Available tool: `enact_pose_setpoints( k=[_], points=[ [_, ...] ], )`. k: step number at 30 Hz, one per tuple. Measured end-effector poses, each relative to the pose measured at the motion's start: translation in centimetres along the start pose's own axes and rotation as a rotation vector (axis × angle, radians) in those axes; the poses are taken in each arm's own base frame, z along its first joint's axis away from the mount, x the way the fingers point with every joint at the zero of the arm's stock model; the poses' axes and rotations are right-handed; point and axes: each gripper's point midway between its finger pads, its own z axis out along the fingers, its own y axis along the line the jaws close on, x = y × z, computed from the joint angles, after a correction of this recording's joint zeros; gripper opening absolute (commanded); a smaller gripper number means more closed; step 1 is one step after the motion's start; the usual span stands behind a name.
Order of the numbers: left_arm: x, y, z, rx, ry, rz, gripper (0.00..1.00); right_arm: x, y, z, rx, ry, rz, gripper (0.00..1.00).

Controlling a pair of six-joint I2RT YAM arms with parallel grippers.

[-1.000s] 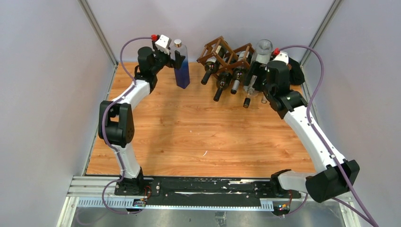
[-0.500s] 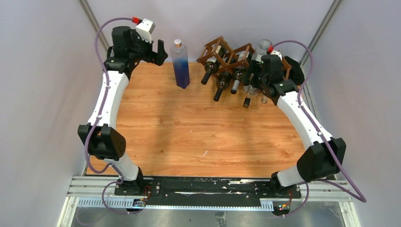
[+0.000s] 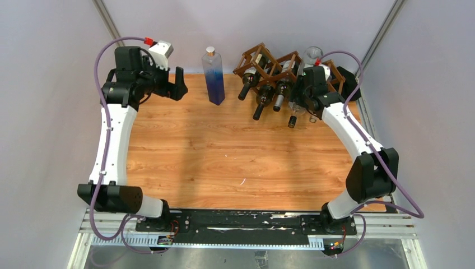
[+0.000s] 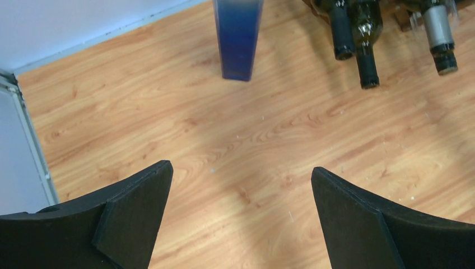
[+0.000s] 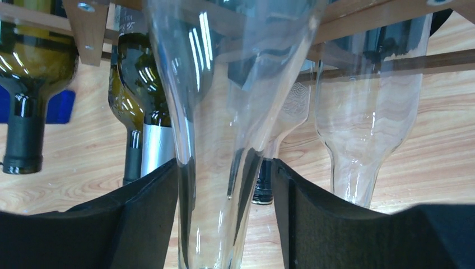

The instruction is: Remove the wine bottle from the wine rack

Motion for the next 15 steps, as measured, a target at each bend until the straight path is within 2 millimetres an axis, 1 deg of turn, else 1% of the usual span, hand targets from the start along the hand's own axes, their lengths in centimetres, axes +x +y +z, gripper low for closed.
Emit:
enact_pose_setpoints(
  k=[2,4,6,8,12,15],
  points=[
    [0.4,-0.4,-0.9,0.002,0.004,0.005,1.00,-0.1,-0.2,0.1,0.005,-0.003,0.014,0.48],
    [0.7,-0.8,-1.7,0.003,0.002,0.017,1.00,-0.5,-0.2,0.2,-0.001,-0.019,0.035,0.29],
    [1.1,-1.0,-2.0,0.006,0.008,0.025,1.00,-0.8,0.0,0.2,-0.012,-0.033,0.052,0.11],
    [2.0,-1.1,-1.9,0.013,0.027,0.033,1.00,-0.8,-0.2,0.0,-0.014,-0.041,0.071,0.00],
    [4.2,-1.4,-1.4,0.040,0.080,0.043,1.00,-0.5,0.0,-1.1,-0.054,-0.039,0.078,0.00],
    [5.4,-2.0,-1.1,0.076,0.108,0.051,1.00,0.4,0.0,-3.0,-0.091,-0.019,0.077,0.00]
  ],
)
